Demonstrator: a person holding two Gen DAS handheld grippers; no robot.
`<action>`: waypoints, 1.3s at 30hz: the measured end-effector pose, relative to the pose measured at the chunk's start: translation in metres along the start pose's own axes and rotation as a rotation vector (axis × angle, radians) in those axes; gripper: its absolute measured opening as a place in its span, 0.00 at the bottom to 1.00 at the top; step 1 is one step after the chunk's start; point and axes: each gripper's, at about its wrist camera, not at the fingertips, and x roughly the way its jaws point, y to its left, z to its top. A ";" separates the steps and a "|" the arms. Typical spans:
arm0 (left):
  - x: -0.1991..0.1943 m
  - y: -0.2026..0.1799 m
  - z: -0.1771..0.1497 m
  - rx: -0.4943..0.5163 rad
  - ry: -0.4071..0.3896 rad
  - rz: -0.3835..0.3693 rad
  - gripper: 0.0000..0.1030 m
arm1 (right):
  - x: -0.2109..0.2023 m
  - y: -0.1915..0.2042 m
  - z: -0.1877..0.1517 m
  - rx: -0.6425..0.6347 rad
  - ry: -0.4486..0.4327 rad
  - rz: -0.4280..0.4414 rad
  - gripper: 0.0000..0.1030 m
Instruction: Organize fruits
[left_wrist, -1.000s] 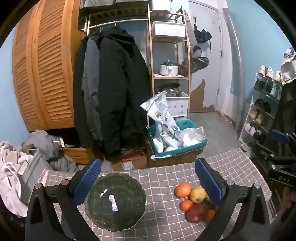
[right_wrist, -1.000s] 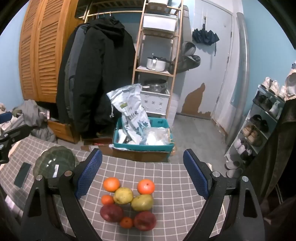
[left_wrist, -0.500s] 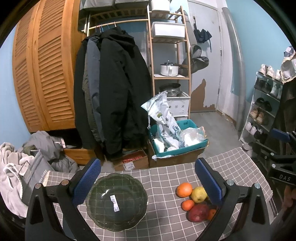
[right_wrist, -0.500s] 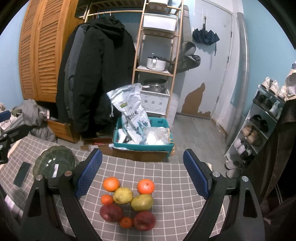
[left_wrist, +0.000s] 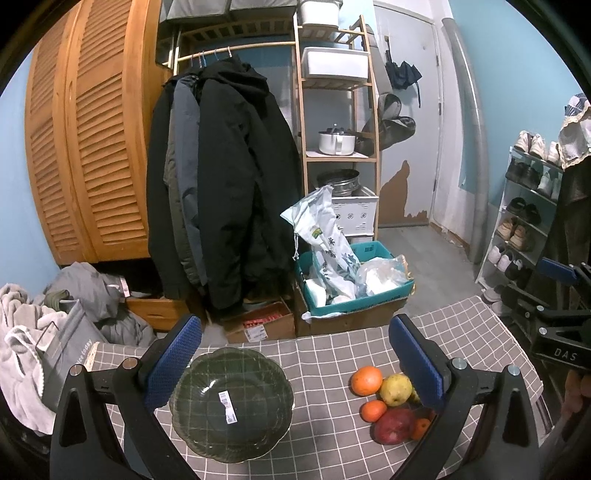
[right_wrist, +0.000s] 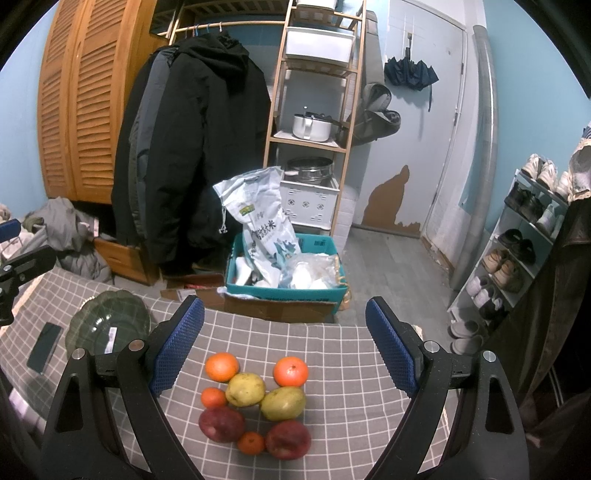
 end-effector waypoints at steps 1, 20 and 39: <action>0.000 0.000 0.000 -0.001 0.000 -0.001 0.99 | 0.000 0.000 0.000 0.000 0.000 0.001 0.85; -0.003 -0.004 0.000 -0.002 -0.012 -0.020 0.99 | 0.000 0.000 0.000 0.000 0.000 -0.001 0.85; -0.003 -0.005 -0.001 -0.004 -0.013 -0.020 0.99 | 0.000 0.001 0.000 -0.002 0.000 -0.001 0.85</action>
